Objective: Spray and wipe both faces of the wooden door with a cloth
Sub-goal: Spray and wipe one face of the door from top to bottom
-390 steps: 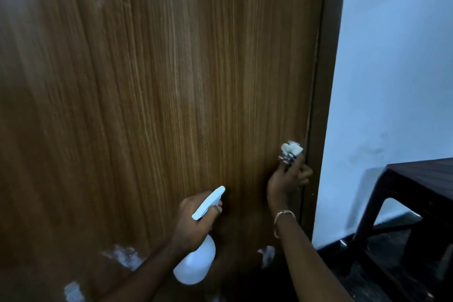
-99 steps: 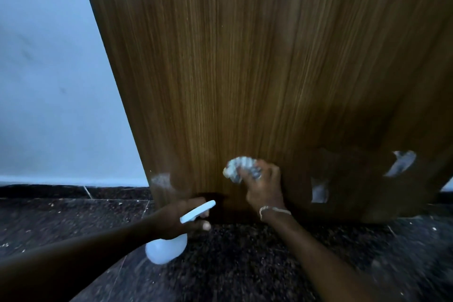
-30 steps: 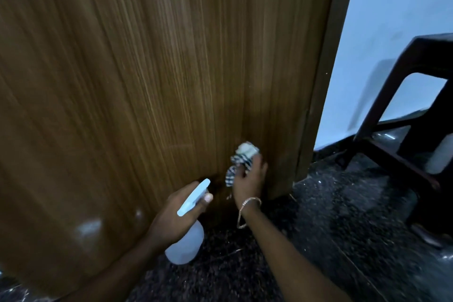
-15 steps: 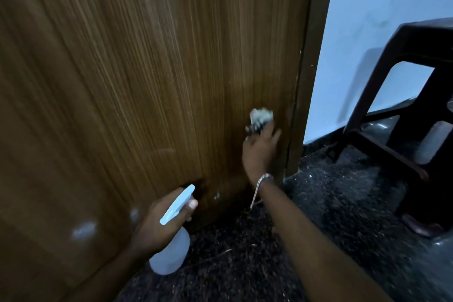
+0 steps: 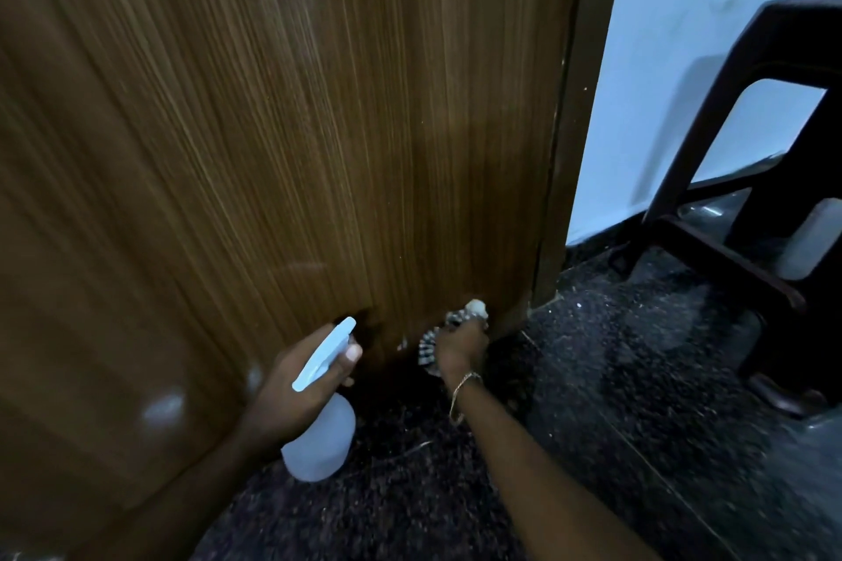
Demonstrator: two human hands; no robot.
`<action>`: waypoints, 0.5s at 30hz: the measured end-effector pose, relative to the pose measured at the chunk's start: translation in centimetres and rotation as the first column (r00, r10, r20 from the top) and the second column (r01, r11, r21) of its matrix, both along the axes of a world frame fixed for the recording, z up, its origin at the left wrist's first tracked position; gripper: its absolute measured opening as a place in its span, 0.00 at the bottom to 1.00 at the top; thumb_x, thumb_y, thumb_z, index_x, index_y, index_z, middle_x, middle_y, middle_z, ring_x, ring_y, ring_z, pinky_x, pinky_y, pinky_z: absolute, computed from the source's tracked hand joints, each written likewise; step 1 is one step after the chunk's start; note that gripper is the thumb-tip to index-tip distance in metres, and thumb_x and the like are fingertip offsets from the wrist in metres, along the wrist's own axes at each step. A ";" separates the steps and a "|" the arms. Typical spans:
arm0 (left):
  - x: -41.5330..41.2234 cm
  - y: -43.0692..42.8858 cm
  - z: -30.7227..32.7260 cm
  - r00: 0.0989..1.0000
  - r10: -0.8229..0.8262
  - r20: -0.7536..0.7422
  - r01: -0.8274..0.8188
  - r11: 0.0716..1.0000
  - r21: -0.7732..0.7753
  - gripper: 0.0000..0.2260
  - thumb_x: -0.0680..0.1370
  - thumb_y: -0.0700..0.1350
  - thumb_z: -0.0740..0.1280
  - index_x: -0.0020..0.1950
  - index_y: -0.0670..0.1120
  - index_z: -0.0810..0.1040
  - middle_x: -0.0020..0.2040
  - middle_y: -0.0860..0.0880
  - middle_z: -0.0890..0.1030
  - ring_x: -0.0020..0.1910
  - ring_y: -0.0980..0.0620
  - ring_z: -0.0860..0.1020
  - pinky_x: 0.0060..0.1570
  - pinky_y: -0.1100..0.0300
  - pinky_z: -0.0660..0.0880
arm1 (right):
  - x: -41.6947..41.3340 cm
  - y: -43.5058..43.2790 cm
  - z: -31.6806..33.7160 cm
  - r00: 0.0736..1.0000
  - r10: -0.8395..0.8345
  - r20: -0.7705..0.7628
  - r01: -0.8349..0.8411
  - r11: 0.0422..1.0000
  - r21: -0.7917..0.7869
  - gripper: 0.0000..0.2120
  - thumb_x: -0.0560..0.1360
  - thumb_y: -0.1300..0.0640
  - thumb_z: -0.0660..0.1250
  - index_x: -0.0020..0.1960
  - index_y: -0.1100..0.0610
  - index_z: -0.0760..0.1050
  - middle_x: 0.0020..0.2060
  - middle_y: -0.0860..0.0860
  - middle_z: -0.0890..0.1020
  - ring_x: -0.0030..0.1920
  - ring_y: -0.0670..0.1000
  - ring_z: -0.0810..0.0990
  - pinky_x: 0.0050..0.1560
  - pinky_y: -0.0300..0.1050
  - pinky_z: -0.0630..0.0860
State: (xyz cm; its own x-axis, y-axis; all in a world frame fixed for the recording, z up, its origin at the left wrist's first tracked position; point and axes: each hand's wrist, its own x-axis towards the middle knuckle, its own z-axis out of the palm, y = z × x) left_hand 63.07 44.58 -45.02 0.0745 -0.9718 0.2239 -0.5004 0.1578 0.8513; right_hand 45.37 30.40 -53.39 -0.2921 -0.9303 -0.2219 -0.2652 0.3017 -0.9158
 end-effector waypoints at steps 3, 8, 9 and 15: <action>0.5 0.0 -0.4 1.000 0.002 0.026 -0.003 1.000 0.008 0.12 0.81 0.59 0.67 0.51 0.51 0.82 0.45 0.46 0.85 0.42 0.47 0.86 0.42 0.55 0.82 | -1.0 -1.4 4.2 0.987 -0.136 -0.082 0.091 0.908 -0.409 0.20 0.80 0.61 0.64 0.71 0.59 0.69 0.58 0.59 0.81 0.58 0.59 0.80 0.58 0.50 0.75; 0.9 -0.3 -0.3 1.000 -0.004 0.013 0.004 1.000 0.004 0.06 0.84 0.49 0.67 0.50 0.51 0.82 0.45 0.46 0.84 0.42 0.47 0.85 0.42 0.57 0.82 | -6.8 -4.3 3.0 0.982 -0.188 -0.004 0.186 0.971 -0.150 0.20 0.82 0.62 0.59 0.73 0.63 0.66 0.65 0.58 0.75 0.62 0.56 0.76 0.60 0.47 0.70; 0.7 -0.2 -0.2 1.000 -0.015 0.015 0.015 1.000 0.002 0.07 0.84 0.50 0.67 0.51 0.49 0.82 0.45 0.45 0.84 0.43 0.46 0.85 0.43 0.54 0.83 | -6.6 -3.7 1.1 0.995 -0.100 -0.028 0.099 0.995 -0.017 0.21 0.82 0.61 0.59 0.73 0.64 0.66 0.66 0.60 0.75 0.64 0.59 0.75 0.61 0.47 0.71; 0.9 0.0 -0.8 1.000 -0.026 -0.007 0.026 1.000 -0.014 0.10 0.82 0.52 0.68 0.52 0.47 0.82 0.46 0.44 0.84 0.43 0.46 0.85 0.45 0.51 0.84 | -0.9 0.6 1.1 0.998 -0.055 0.005 0.055 0.989 -0.137 0.10 0.78 0.62 0.66 0.58 0.62 0.77 0.50 0.61 0.83 0.53 0.61 0.82 0.50 0.46 0.74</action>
